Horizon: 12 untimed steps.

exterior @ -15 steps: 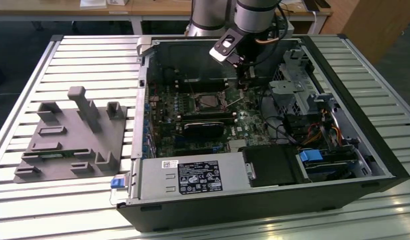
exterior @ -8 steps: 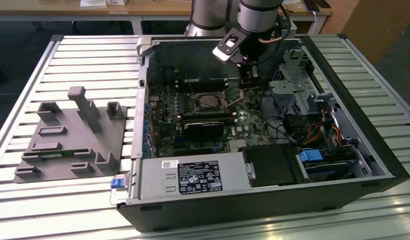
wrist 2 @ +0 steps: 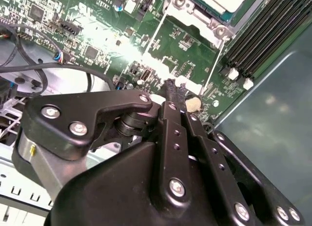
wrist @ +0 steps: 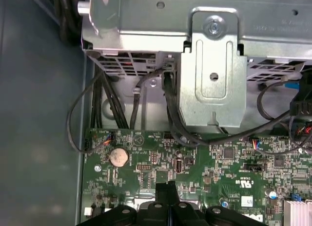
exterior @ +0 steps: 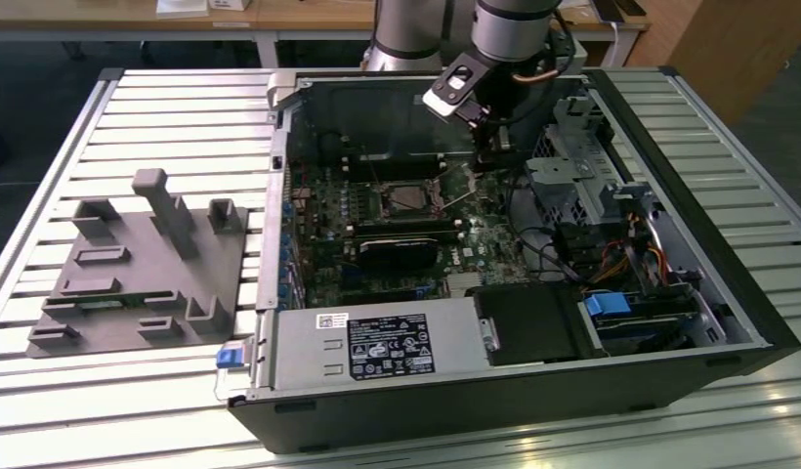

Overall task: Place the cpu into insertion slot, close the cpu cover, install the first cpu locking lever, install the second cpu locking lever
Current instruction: 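Close the cpu cover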

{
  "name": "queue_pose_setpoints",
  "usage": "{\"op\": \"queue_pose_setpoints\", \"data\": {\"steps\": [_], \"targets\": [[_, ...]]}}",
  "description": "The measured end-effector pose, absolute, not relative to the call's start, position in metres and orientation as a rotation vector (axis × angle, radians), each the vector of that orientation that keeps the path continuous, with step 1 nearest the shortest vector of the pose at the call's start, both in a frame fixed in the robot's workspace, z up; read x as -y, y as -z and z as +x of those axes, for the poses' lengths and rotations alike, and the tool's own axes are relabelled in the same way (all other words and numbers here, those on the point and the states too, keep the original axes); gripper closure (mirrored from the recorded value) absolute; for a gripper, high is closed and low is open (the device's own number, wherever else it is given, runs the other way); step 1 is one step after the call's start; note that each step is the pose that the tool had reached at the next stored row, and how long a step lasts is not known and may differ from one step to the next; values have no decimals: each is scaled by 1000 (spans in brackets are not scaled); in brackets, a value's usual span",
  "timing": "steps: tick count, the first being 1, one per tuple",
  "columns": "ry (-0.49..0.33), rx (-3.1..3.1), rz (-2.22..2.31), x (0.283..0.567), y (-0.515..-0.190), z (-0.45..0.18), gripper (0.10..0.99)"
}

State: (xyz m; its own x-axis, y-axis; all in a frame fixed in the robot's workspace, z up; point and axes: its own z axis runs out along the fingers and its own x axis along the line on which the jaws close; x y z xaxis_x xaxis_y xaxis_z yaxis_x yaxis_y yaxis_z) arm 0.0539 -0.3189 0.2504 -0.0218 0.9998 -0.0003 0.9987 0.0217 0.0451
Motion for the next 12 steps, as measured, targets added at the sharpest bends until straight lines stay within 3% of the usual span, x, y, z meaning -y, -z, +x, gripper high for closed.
{"op": "queue_pose_setpoints", "data": {"steps": [12], "targets": [[-43,-2224,2176,318,-248,63,980]]}}
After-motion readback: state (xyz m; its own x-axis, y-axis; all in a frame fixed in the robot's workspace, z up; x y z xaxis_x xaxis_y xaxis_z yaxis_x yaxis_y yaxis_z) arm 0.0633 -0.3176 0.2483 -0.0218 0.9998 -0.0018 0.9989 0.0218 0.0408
